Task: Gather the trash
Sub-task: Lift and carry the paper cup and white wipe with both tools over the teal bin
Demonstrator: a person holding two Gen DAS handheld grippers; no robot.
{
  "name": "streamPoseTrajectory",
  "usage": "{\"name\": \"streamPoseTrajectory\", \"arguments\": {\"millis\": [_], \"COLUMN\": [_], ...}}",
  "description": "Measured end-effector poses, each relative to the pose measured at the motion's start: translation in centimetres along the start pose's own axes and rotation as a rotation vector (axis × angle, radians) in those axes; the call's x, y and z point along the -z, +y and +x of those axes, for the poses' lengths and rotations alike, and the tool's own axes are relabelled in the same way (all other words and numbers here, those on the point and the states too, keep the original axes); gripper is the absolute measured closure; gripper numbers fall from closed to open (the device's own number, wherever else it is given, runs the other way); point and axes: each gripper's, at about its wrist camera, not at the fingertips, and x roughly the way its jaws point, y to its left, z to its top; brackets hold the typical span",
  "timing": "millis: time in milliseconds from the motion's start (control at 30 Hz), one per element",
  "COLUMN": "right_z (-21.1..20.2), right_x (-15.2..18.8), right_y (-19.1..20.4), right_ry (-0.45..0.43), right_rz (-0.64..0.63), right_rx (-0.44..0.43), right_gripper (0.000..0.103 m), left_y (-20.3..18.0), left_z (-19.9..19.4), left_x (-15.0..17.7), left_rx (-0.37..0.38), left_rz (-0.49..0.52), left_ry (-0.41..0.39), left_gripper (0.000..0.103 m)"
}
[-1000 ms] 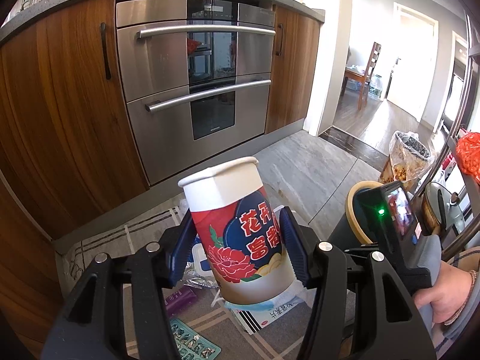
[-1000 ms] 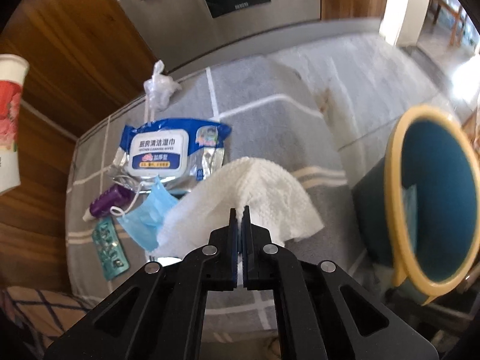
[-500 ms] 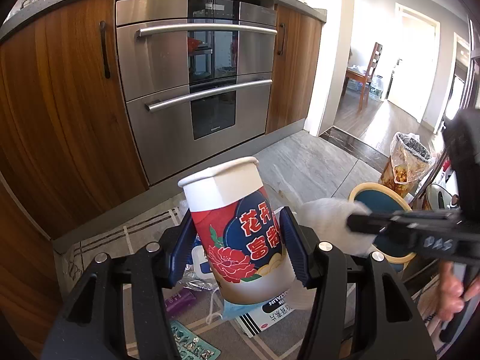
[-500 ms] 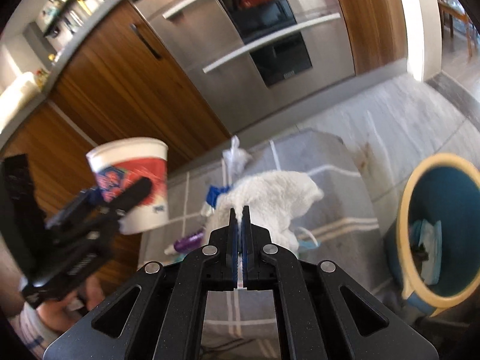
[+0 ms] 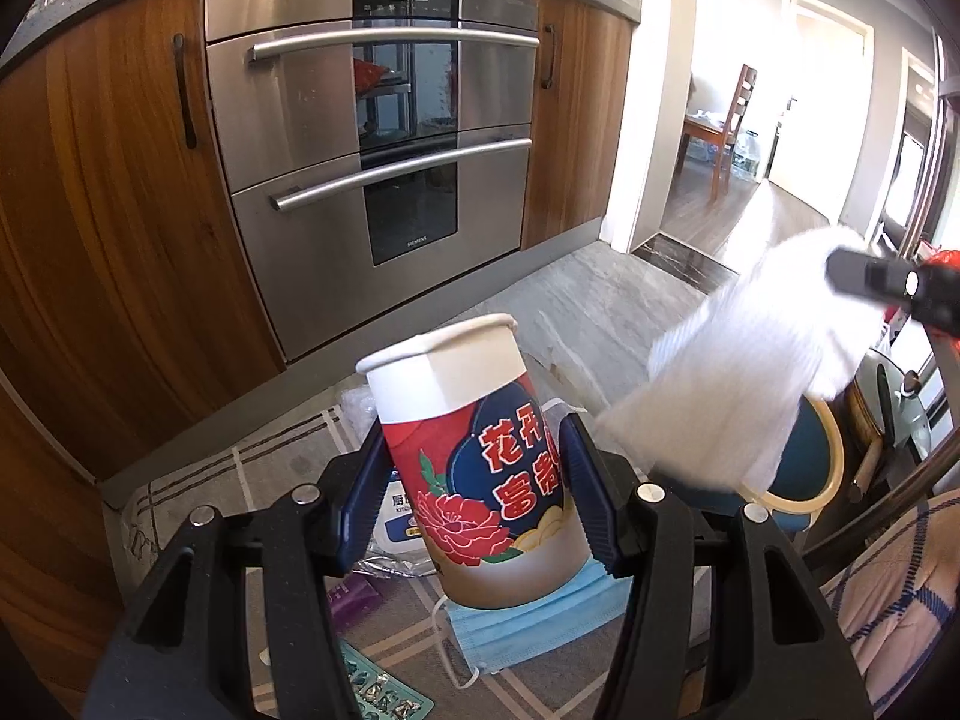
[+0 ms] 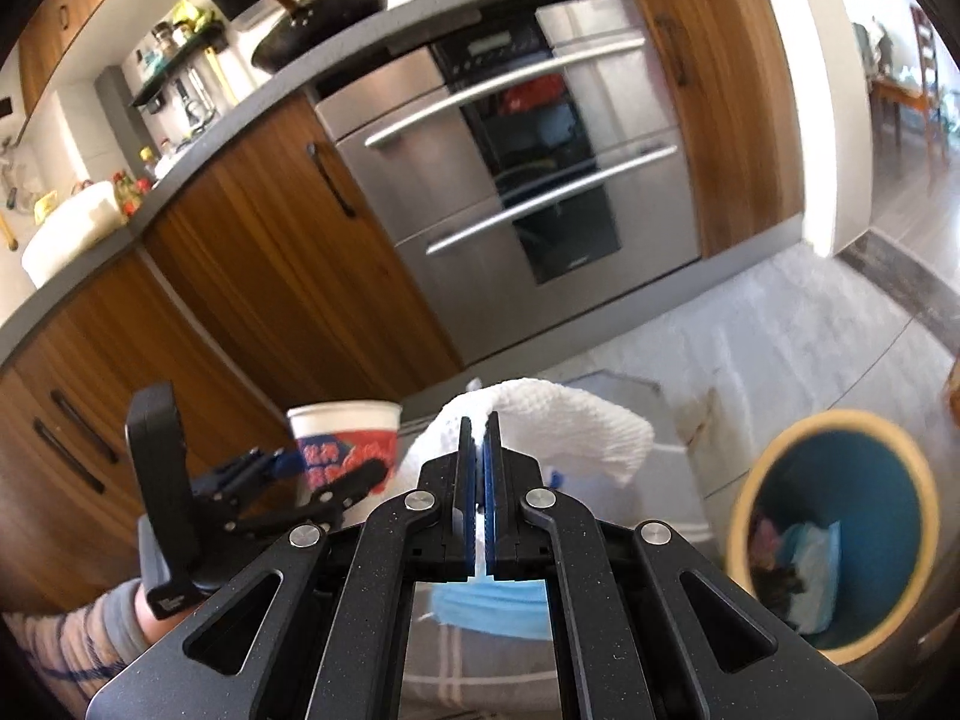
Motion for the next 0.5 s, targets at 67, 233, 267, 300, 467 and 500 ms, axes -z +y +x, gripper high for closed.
{"name": "streamPoseTrajectory", "arguments": {"millis": [67, 233, 267, 300, 467, 500], "right_z": [-0.7, -2.1, -2.2, -2.3, -2.1, -1.9], "right_x": [0.0, -0.1, -0.1, -0.1, 0.0, 0.1], "right_y": [-1.0, -4.2, -5.1, -5.8, -9.5, -9.9], "right_ry": [-0.009, -0.028, -0.036, -0.039, -0.043, -0.042], "right_rz": [-0.001, 0.025, 0.038, 0.052, 0.143, 0.145], "right_rx": [0.042, 0.178, 0.214, 0.236, 0.328, 0.344], "right_gripper": [0.100, 0.100, 0.100, 0.100, 0.100, 0.100], "left_y": [-0.4, -2.4, -2.8, -3.3, -8.0, -8.8], "left_z": [0.1, 0.6, 0.7, 0.9, 1.9, 2.2], "left_x": [0.0, 0.0, 0.0, -0.1, -1.4, -1.6], "left_rx": [0.010, 0.042, 0.056, 0.064, 0.129, 0.147], "left_rz": [0.007, 0.042, 0.044, 0.049, 0.147, 0.159], "left_ry": [0.004, 0.008, 0.011, 0.014, -0.003, -0.003], "left_gripper": [0.047, 0.047, 0.047, 0.047, 0.047, 0.047]}}
